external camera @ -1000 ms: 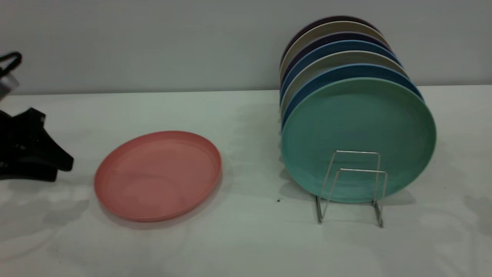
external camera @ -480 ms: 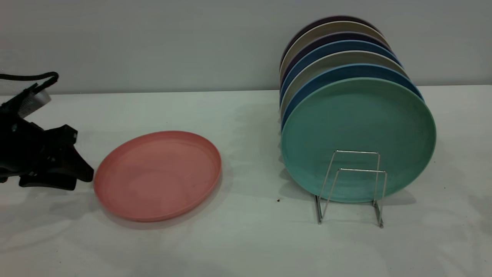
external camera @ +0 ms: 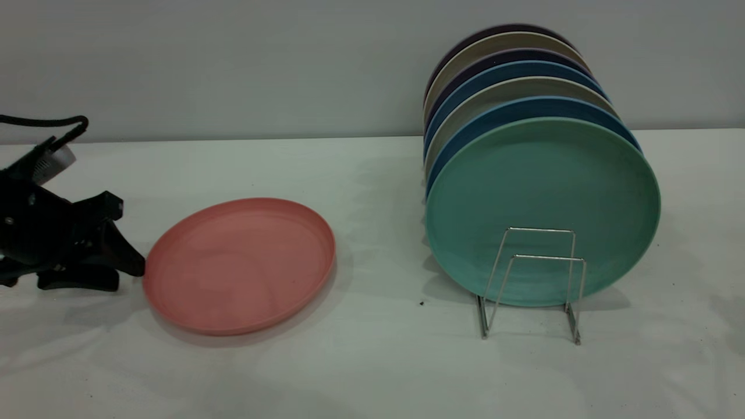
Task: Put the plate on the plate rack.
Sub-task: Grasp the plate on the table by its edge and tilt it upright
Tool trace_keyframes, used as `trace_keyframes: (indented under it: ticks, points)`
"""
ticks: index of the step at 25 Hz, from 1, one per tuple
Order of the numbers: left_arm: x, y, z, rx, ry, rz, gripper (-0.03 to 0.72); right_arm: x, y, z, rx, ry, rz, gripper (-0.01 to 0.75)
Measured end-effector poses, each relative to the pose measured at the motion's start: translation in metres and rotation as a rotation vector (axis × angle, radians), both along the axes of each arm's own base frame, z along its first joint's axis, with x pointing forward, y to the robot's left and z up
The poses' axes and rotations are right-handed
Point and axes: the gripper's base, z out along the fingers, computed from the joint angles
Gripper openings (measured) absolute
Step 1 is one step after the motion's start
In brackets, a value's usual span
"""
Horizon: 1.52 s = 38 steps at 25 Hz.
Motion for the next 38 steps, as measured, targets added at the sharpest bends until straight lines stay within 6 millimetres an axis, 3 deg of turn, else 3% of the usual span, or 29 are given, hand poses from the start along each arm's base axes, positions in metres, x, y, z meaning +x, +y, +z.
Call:
trace_keyframes:
  ticks: [12, 20, 29, 34, 38]
  points:
    - [0.006, -0.003, -0.001, -0.019, -0.017, 0.014, 0.381, 0.000, 0.000, 0.000, 0.002, -0.001, -0.003, 0.239]
    - [0.012, -0.025, -0.001, 0.044, -0.034, -0.028, 0.381, 0.000, 0.000, 0.000, 0.003, -0.004, -0.003, 0.239]
    - [0.013, -0.025, -0.005, 0.054, -0.029, -0.025, 0.376, 0.001, 0.000, 0.001, 0.002, -0.016, -0.007, 0.239]
    - [0.010, -0.027, -0.018, 0.033, 0.004, -0.027, 0.337, 0.001, 0.000, 0.001, 0.002, -0.017, -0.008, 0.239]
    - [0.011, -0.028, -0.019, 0.024, 0.006, -0.029, 0.244, 0.001, 0.000, 0.001, 0.000, -0.019, -0.006, 0.239]
